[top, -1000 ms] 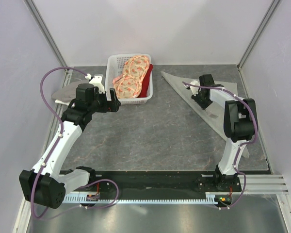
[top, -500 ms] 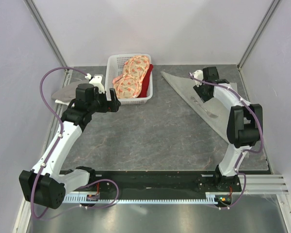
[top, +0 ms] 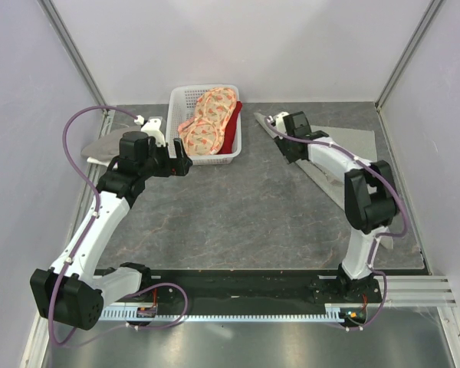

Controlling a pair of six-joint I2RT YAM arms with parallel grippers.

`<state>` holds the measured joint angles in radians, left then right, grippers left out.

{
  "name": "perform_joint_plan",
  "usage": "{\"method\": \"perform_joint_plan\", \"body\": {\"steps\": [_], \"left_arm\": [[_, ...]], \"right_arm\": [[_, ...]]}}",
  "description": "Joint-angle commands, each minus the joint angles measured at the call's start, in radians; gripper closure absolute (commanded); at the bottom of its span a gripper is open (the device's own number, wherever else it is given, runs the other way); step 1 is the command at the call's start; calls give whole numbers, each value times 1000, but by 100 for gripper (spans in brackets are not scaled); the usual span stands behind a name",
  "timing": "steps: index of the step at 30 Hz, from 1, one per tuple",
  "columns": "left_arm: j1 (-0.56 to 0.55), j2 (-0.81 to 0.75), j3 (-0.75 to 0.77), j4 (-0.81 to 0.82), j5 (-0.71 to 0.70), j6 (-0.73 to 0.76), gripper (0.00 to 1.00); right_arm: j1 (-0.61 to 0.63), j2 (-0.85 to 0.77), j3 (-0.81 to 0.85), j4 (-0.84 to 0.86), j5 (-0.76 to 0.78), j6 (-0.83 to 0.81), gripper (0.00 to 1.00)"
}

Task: Fold the napkin, place the utensils inside, and roll it up
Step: Place the utensil onto the napkin, then fold the napkin

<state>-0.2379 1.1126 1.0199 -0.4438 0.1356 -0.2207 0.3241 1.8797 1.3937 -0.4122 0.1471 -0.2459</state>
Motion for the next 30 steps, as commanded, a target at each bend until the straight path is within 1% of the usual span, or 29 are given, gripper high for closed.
{"method": "perform_joint_plan", "body": {"steps": [1, 5, 11, 18, 27, 30], "left_arm": [[-3, -4, -1, 43, 10, -25, 0], [-1, 3, -1, 43, 2, -22, 0], [-1, 15, 2, 43, 15, -16, 0], [-1, 24, 3, 42, 18, -16, 0], [-1, 29, 2, 42, 16, -16, 0], [-1, 29, 2, 43, 22, -14, 0]], "right_arm": [[24, 116, 115, 61, 77, 56, 56], [35, 226, 220, 64, 123, 51, 57], [38, 317, 323, 67, 160, 20, 57], [41, 377, 383, 66, 114, 0, 57], [41, 453, 467, 43, 126, 8, 57], [41, 467, 481, 39, 128, 7, 59]]}}
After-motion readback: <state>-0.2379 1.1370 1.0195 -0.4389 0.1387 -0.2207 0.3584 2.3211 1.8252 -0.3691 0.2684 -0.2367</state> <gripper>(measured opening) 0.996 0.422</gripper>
